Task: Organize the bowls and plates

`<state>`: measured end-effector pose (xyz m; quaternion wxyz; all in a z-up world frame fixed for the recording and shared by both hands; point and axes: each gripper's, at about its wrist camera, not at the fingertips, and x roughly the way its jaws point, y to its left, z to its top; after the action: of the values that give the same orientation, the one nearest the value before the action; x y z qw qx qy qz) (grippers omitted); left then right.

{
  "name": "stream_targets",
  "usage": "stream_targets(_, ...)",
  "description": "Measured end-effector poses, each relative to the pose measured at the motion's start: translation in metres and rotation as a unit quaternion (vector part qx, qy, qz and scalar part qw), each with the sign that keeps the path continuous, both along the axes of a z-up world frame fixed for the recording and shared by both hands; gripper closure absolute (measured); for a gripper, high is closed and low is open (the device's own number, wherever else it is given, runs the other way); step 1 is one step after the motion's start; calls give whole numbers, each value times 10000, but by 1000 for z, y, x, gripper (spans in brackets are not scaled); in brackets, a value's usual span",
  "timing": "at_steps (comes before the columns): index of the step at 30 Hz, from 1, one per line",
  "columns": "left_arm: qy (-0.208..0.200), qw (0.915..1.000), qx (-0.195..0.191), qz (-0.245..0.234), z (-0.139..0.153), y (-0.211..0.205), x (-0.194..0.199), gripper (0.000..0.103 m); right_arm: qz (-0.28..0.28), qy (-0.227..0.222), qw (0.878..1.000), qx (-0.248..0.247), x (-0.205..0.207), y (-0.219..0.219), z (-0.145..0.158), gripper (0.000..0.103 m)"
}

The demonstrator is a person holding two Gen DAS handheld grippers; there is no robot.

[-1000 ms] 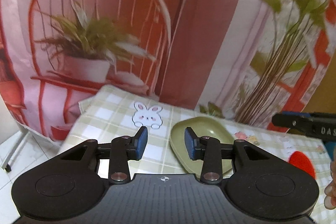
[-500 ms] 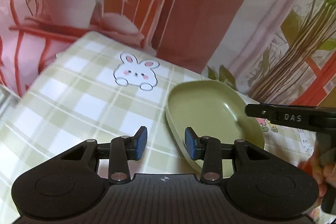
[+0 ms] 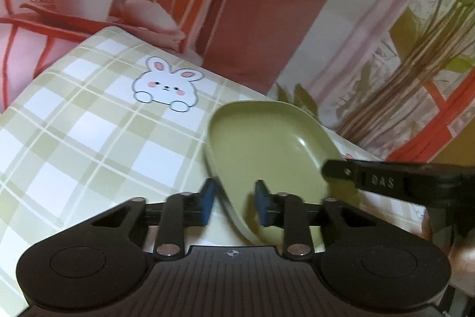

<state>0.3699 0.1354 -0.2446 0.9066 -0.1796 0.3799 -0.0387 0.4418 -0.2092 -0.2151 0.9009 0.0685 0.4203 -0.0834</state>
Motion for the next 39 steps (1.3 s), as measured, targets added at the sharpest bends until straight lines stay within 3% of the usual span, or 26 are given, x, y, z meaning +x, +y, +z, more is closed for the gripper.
stream_targets(7, 2, 10000, -11, 2, 5, 5, -4, 86, -57, -82, 9998, 181, -6, 2, 8, 97)
stream_targets(12, -161, 9998, 64, 21, 26, 8, -12, 86, -55, -301, 9991, 277, -11, 5, 31, 97)
stream_targets(26, -867, 9954, 367, 160, 131, 11, -70, 86, 194, -1143, 9928, 295, -64, 36, 132, 98)
stream_targets(39, -1385, 9875, 736, 163, 215, -29, -169, 86, 414, -1679, 9838, 468, -172, 55, 198, 98)
